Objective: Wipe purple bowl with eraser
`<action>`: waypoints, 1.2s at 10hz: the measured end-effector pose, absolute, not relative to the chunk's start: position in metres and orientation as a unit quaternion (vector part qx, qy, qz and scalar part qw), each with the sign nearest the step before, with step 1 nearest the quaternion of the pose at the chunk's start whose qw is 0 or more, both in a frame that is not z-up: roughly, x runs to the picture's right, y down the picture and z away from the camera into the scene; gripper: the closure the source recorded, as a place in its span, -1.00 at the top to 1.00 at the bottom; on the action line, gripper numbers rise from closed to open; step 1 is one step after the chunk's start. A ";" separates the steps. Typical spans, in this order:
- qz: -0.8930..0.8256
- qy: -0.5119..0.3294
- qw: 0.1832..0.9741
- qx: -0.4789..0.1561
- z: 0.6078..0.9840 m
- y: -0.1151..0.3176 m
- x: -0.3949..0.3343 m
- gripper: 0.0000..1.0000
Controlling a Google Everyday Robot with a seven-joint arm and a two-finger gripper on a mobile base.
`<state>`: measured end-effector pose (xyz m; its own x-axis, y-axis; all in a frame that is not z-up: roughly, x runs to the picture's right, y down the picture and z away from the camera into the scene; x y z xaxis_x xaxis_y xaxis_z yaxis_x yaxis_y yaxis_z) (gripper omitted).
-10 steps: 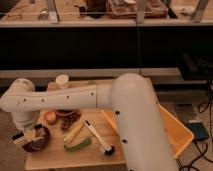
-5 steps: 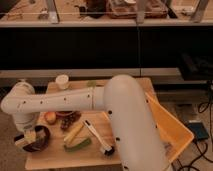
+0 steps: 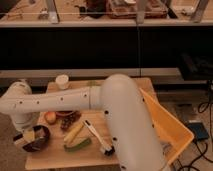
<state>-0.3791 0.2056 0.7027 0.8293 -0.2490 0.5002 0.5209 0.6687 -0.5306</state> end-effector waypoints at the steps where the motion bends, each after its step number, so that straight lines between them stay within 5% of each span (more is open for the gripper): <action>1: -0.218 -0.196 0.892 -0.345 0.703 0.207 -0.377 -1.00; 12: -0.212 -0.154 0.903 -0.340 0.706 0.217 -0.325 -1.00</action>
<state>-0.3249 0.2170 0.7065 0.8623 -0.2782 0.4232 0.4883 0.6784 -0.5489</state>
